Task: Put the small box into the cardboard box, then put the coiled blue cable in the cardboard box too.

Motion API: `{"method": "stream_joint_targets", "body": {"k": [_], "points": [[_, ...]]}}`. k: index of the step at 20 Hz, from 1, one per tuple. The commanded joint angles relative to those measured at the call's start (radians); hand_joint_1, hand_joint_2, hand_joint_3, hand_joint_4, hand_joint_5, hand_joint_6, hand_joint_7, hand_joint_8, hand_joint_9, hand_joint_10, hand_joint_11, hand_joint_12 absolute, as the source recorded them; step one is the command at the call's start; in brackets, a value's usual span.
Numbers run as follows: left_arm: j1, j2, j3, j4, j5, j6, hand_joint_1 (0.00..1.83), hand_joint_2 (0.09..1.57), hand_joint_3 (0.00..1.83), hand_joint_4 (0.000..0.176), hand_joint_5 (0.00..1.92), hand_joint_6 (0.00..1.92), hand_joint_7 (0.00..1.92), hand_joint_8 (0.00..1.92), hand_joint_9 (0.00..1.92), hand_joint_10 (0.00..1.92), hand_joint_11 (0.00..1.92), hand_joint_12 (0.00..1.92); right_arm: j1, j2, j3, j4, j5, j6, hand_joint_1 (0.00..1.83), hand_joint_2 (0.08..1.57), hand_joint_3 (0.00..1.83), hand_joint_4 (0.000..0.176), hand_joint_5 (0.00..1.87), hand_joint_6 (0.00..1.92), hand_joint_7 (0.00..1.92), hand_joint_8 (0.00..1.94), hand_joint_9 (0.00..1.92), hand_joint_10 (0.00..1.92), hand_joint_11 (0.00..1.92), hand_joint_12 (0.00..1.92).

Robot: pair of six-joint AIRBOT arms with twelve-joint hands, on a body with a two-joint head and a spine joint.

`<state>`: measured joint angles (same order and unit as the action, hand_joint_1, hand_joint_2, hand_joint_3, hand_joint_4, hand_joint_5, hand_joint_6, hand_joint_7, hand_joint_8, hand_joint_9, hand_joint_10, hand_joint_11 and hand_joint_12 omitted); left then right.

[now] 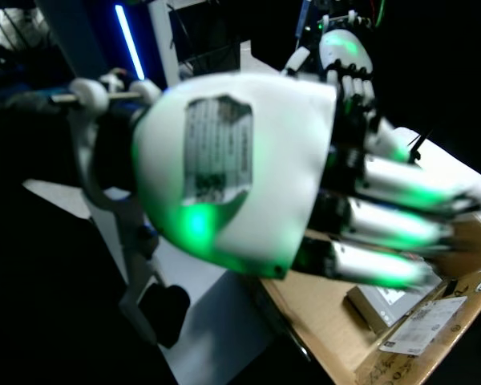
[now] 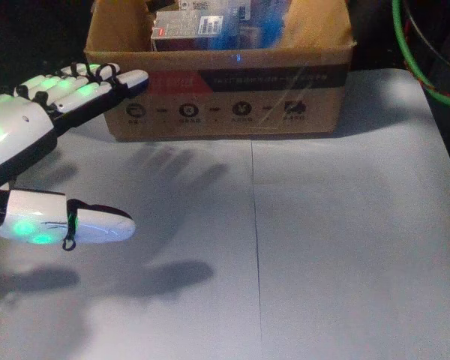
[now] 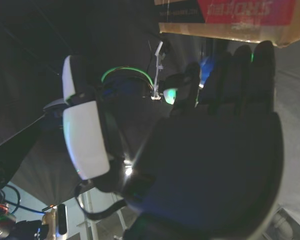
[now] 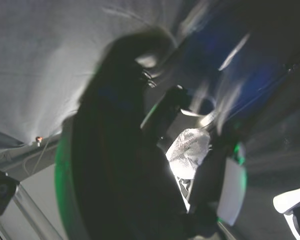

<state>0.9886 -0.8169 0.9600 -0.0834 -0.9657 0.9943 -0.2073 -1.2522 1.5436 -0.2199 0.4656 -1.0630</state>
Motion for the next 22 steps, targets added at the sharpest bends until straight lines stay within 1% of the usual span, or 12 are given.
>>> {"method": "stream_joint_targets", "body": {"k": [1, 5, 8, 9, 10, 11, 12, 13, 14, 17, 21, 22], "points": [[-0.013, -0.001, 0.005, -0.008, -0.119, -0.008, 0.49, 0.85, 0.00, 0.176, 0.01, 0.00, 0.00, 0.00, 0.00, 0.00, 0.01, 0.00, 0.015, 0.000, -0.006, 0.016, 0.111, 0.006, 0.39, 0.84, 0.00, 0.176, 0.00, 0.00, 0.00, 0.00, 0.00, 0.00, 0.00, 0.00], [-0.013, -0.001, 0.006, -0.009, -0.123, -0.008, 0.44, 0.88, 0.01, 0.176, 0.00, 0.00, 0.00, 0.00, 0.00, 0.00, 0.00, 0.00, 0.003, 0.030, -0.039, 0.013, 0.123, 0.006, 0.44, 0.82, 0.00, 0.176, 0.00, 0.00, 0.00, 0.00, 0.00, 0.00, 0.00, 0.00], [-0.012, 0.003, 0.005, -0.020, -0.136, -0.008, 0.46, 0.90, 0.01, 0.176, 0.02, 0.01, 0.00, 0.00, 0.00, 0.00, 0.03, 0.01, -0.057, 0.106, -0.126, 0.016, 0.217, 0.006, 0.55, 0.83, 0.00, 0.176, 0.00, 0.00, 0.00, 0.00, 0.00, 0.00, 0.03, 0.01], [-0.012, 0.005, 0.005, -0.022, -0.139, -0.008, 0.48, 0.89, 0.00, 0.176, 0.03, 0.01, 0.00, 0.00, 0.00, 0.00, 0.04, 0.01, -0.085, 0.134, -0.157, 0.031, 0.250, 0.006, 0.53, 0.82, 0.00, 0.176, 0.00, 0.00, 0.00, 0.00, 0.00, 0.00, 0.13, 0.06], [-0.011, 0.008, 0.003, -0.026, -0.145, -0.008, 0.48, 0.89, 0.00, 0.176, 0.03, 0.01, 0.00, 0.00, 0.00, 0.00, 0.04, 0.01, -0.125, 0.170, -0.196, 0.052, 0.305, 0.006, 0.53, 0.82, 0.00, 0.176, 0.00, 0.00, 0.00, 0.00, 0.00, 0.00, 0.06, 0.29], [-0.008, 0.012, 0.001, -0.031, -0.152, -0.008, 0.46, 0.90, 0.01, 0.176, 0.03, 0.01, 0.00, 0.00, 0.00, 0.00, 0.05, 0.02, -0.177, 0.216, -0.248, 0.075, 0.374, 0.006, 0.52, 0.80, 0.00, 0.176, 0.00, 0.00, 0.00, 0.00, 0.00, 0.00, 0.00, 0.35], [0.001, 0.020, -0.005, -0.037, -0.165, -0.008, 0.46, 0.90, 0.01, 0.176, 0.02, 0.00, 0.00, 0.00, 0.00, 0.00, 0.00, 0.00, -0.229, 0.252, -0.290, 0.102, 0.437, 0.006, 0.44, 0.82, 0.00, 0.176, 0.00, 0.00, 0.00, 0.00, 0.00, 0.00, 0.00, 0.08], [0.014, 0.031, -0.013, -0.045, -0.183, -0.008, 0.49, 0.89, 0.00, 0.176, 0.02, 0.00, 0.00, 0.00, 0.00, 0.00, 0.00, 0.00, -0.277, 0.281, -0.326, 0.126, 0.495, 0.006, 0.34, 0.82, 0.00, 0.176, 0.00, 0.00, 0.00, 0.00, 0.00, 0.00, 0.00, 0.06], [0.038, 0.047, -0.026, -0.062, -0.216, -0.008, 0.52, 0.89, 0.00, 0.176, 0.02, 0.00, 0.00, 0.00, 0.00, 0.00, 0.00, 0.00, -0.348, 0.318, -0.374, 0.160, 0.568, 0.006, 0.46, 0.82, 0.00, 0.176, 0.00, 0.00, 0.00, 0.00, 0.00, 0.00, 0.00, 0.01], [0.111, 0.085, -0.060, -0.117, -0.325, -0.007, 0.60, 0.88, 0.00, 0.175, 0.03, 0.01, 0.00, 0.00, 0.00, 0.00, 0.00, 0.00, -0.551, 0.395, -0.476, 0.253, 0.753, 0.006, 0.59, 0.76, 0.00, 0.176, 0.00, 0.00, 0.00, 0.00, 0.00, 0.00, 0.00, 0.00], [0.246, 0.102, -0.099, -0.222, -0.472, -0.007, 0.54, 0.83, 0.00, 0.176, 0.00, 0.00, 0.00, 0.00, 0.00, 0.00, 0.00, 0.00, -0.859, 0.454, -0.589, 0.431, 0.974, 0.007, 0.44, 0.83, 0.01, 0.176, 0.00, 0.00, 0.00, 0.00, 0.00, 0.00, 0.00, 0.00], [0.290, 0.106, -0.112, -0.251, -0.509, -0.007, 0.55, 0.83, 0.00, 0.144, 0.00, 0.00, 0.00, 0.00, 0.00, 0.00, 0.00, 0.00, -0.922, 0.468, -0.620, 0.462, 1.023, 0.007, 0.48, 0.83, 0.01, 0.176, 0.00, 0.00, 0.00, 0.00, 0.00, 0.00, 0.00, 0.00]]}}
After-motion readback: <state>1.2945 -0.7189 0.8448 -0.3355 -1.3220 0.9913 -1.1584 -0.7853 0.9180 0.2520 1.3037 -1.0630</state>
